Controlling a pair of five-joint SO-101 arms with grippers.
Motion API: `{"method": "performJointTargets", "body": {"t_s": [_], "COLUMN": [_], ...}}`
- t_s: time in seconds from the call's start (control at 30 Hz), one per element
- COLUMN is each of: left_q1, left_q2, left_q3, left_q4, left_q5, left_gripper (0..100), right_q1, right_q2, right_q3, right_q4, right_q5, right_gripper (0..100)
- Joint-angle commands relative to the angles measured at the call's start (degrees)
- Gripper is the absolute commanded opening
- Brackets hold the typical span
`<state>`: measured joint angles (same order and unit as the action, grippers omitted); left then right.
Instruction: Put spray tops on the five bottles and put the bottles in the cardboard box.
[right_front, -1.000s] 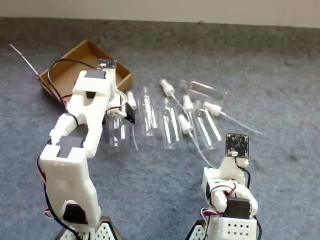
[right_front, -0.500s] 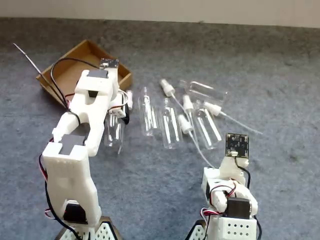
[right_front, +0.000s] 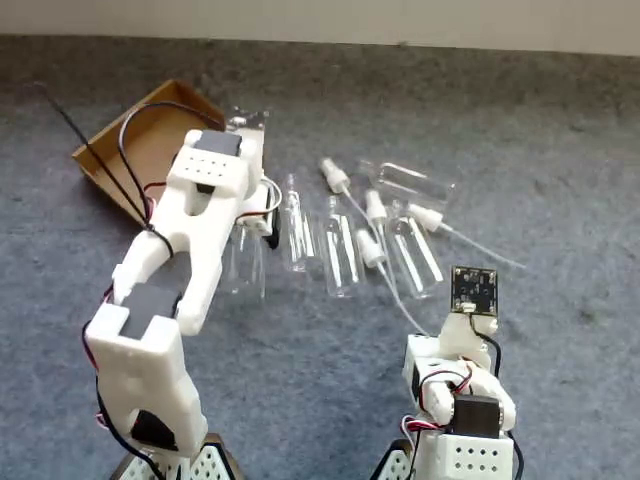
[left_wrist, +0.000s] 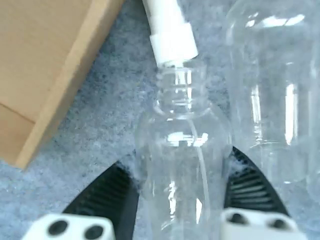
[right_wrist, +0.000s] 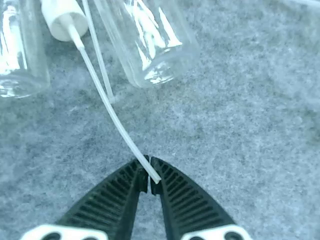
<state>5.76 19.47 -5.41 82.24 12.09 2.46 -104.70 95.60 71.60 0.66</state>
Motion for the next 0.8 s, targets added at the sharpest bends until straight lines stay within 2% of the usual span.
{"method": "performJointTargets", "body": {"t_s": [0.0,0.13,0.43,0.77], "left_q1": [0.75,0.84,1.63,6.81], "left_q2": [-7.96,-11.38,-24.40,-42.07], "left_q3": [-2.33,-2.33,-2.33,-2.24], "left_q4": [0.79,1.05,9.14,14.07], "left_q5": [0.18,0.18,0.18,0.09], "left_gripper": [7,7,7,7], "right_q1": [0.66,0.66,0.66,0.66], "right_q2": [-0.57,-0.57,-0.57,-0.57], "right_q3": [6.29,6.29,6.29,6.29], "right_q4": [0.04,0.04,0.04,0.04], "right_q5": [-0.62,-0.62,-0.62,-0.62], "right_gripper": [0.8,0.8,0.8,0.8]}}
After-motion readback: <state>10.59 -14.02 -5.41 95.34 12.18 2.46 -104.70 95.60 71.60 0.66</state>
